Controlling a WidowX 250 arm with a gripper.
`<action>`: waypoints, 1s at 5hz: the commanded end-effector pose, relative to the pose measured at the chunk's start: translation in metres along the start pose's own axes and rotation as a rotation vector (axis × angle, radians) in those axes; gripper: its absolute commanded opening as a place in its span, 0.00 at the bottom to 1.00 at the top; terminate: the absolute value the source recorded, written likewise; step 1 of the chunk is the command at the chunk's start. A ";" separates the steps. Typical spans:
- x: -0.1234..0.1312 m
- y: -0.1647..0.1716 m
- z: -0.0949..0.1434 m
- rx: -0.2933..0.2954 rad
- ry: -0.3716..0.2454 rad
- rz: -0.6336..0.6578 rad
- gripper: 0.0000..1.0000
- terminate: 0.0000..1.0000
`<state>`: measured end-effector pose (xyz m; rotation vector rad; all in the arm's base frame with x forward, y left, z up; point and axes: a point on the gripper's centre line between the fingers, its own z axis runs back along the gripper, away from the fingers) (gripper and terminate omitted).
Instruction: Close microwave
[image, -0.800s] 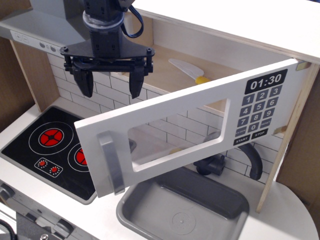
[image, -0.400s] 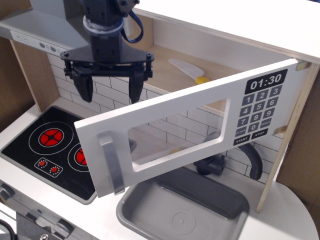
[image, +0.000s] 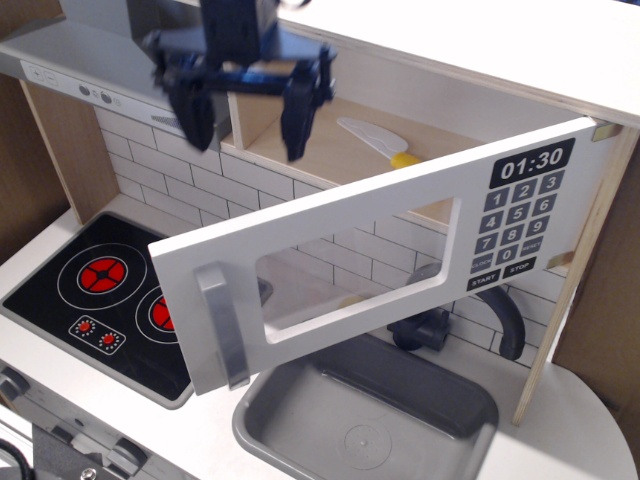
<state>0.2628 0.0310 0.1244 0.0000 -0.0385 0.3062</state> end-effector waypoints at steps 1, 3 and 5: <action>-0.004 -0.015 0.035 -0.082 -0.059 -0.224 1.00 0.00; -0.035 -0.037 0.032 -0.185 -0.027 -0.321 1.00 0.00; -0.049 -0.049 0.025 -0.186 -0.032 -0.332 1.00 0.00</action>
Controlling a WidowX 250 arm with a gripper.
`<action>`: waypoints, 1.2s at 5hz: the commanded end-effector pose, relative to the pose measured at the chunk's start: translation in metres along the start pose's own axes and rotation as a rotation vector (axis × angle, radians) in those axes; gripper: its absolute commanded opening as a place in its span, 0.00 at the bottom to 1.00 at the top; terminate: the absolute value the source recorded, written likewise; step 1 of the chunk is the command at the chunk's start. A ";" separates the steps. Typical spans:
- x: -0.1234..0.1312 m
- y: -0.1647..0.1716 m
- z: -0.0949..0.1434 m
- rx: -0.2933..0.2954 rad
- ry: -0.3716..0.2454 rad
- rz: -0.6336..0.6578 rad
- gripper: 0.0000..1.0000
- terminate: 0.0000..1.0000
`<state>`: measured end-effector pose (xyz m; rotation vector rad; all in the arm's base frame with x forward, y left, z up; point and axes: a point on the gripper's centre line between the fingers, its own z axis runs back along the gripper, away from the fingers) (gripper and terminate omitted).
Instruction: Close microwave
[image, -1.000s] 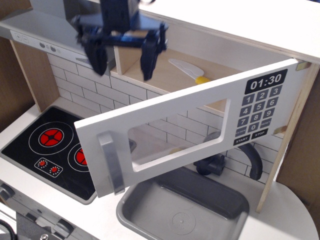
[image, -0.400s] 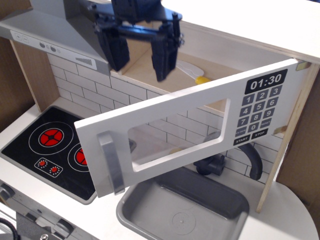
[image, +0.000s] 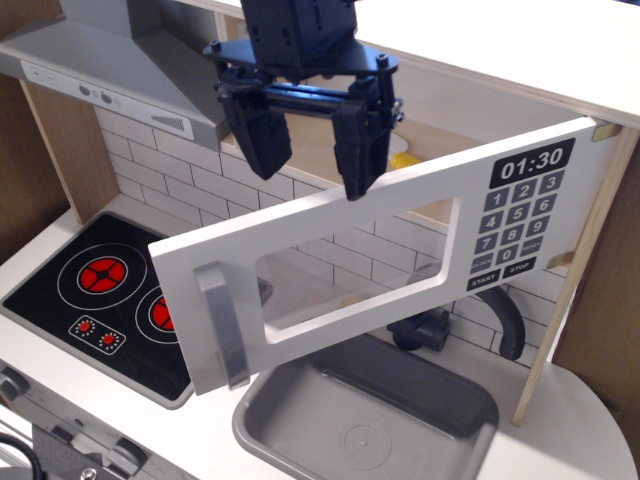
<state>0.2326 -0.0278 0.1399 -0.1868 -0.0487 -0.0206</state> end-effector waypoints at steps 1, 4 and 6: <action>-0.002 -0.002 -0.004 0.086 -0.064 -0.020 1.00 0.00; 0.031 0.019 -0.001 0.195 -0.150 0.079 1.00 0.00; 0.033 0.009 0.027 0.242 -0.159 0.109 1.00 0.00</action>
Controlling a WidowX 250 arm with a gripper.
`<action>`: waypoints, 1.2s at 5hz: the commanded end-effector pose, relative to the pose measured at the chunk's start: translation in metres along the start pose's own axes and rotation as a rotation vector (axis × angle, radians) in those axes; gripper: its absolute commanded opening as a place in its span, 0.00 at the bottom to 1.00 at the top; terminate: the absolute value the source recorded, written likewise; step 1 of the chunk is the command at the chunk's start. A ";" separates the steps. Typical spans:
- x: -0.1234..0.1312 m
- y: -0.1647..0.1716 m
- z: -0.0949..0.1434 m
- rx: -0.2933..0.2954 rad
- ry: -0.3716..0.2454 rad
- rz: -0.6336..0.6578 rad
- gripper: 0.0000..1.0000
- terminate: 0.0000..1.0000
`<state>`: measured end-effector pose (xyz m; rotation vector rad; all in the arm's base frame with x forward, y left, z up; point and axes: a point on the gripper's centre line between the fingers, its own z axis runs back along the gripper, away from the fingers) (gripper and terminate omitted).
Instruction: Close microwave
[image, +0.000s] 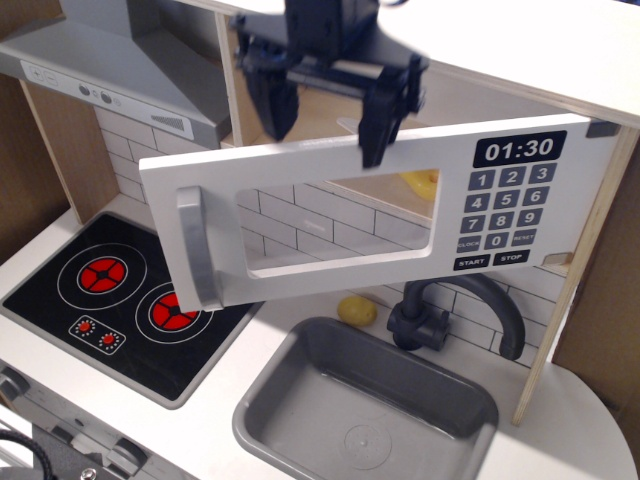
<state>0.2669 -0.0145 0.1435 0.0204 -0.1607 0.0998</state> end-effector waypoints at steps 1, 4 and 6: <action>-0.025 -0.007 0.020 0.041 -0.022 -0.028 1.00 0.00; -0.048 -0.014 -0.027 0.030 -0.013 0.066 1.00 0.00; -0.016 0.010 -0.060 0.062 -0.032 0.158 1.00 0.00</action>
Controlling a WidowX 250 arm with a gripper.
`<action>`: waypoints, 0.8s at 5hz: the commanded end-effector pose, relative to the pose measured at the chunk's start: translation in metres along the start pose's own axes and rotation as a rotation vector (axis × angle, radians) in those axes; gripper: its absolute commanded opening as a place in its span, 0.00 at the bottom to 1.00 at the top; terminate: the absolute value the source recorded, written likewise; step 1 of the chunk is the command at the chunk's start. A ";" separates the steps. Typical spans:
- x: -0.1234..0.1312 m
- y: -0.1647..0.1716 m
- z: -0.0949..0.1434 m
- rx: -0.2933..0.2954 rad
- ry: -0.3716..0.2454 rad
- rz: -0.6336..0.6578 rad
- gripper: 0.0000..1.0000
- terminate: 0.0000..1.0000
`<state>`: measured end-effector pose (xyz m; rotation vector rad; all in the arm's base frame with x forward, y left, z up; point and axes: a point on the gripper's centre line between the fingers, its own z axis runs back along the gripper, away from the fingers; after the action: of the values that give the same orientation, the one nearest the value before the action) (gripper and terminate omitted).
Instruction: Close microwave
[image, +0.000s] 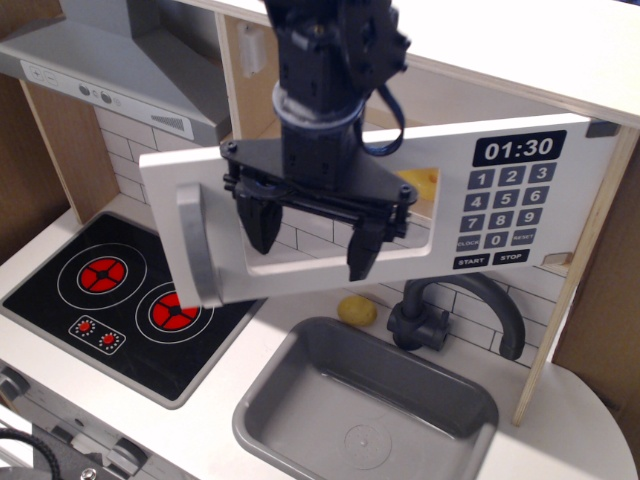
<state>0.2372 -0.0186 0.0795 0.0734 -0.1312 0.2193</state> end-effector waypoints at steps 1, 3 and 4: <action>0.046 0.019 -0.016 -0.001 -0.154 0.063 1.00 0.00; 0.071 0.020 0.013 -0.040 -0.302 0.065 1.00 0.00; 0.059 0.022 0.034 -0.098 -0.234 0.062 1.00 0.00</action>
<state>0.2793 0.0067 0.1033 -0.0040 -0.3227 0.2629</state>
